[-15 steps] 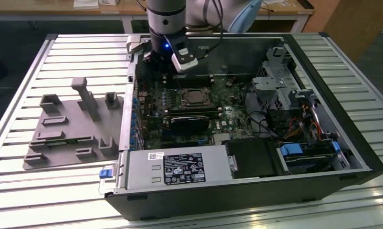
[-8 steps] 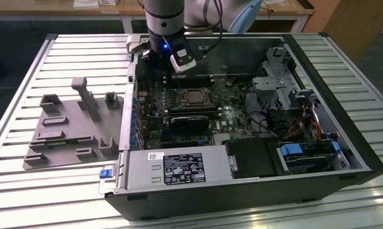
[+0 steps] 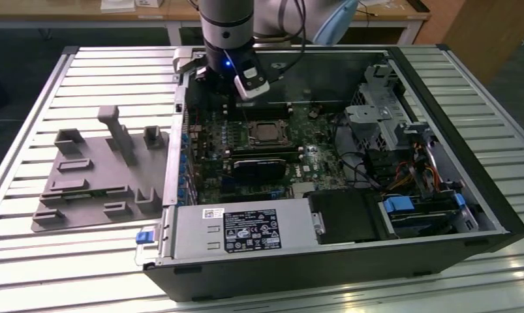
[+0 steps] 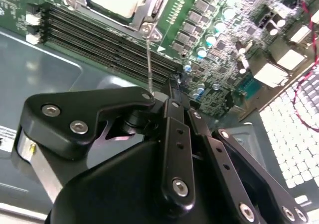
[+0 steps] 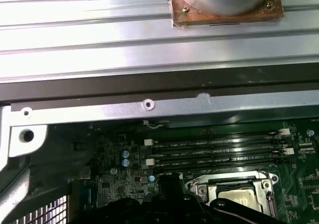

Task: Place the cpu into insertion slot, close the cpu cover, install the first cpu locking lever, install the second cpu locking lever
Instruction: 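Install the first cpu locking lever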

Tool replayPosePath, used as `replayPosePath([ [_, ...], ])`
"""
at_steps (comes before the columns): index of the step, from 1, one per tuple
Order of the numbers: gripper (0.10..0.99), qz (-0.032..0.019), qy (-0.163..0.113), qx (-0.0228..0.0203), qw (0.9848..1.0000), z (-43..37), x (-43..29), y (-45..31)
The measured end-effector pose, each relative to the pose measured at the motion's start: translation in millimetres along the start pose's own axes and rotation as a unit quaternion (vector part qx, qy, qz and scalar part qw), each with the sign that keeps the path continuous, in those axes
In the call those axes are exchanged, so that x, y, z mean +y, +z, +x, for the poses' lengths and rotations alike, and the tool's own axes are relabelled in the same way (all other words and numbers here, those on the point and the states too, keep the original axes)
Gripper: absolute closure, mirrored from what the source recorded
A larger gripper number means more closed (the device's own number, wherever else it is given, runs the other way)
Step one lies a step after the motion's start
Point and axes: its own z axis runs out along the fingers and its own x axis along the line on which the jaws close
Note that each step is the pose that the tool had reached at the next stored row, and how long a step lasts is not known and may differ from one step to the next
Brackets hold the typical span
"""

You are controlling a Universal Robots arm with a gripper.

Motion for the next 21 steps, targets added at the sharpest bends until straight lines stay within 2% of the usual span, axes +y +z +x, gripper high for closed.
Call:
replayPosePath([
  [5, 0.984, 0.0, 0.0, 0.0, 1.0, -13.6, 1.3, 0.3],
  [12, 0.984, 0.0, 0.0, 0.0001, 1.0, -39.7, 3.8, 1.0],
  [16, 0.984, -0.0001, 0.0, 0.0, 1.0, -43.2, 4.1, 1.0],
  [17, 0.984, -0.0002, 0.0, -0.0024, 1.0, -43.2, 4.1, 1.2],
  [18, 0.984, -0.0006, -0.002, -0.0083, 1.0, -43.2, 4.1, 1.3],
  [21, 0.984, -0.0016, -0.007, -0.0297, 0.9995, -42.5, 3.9, 1.7],
])
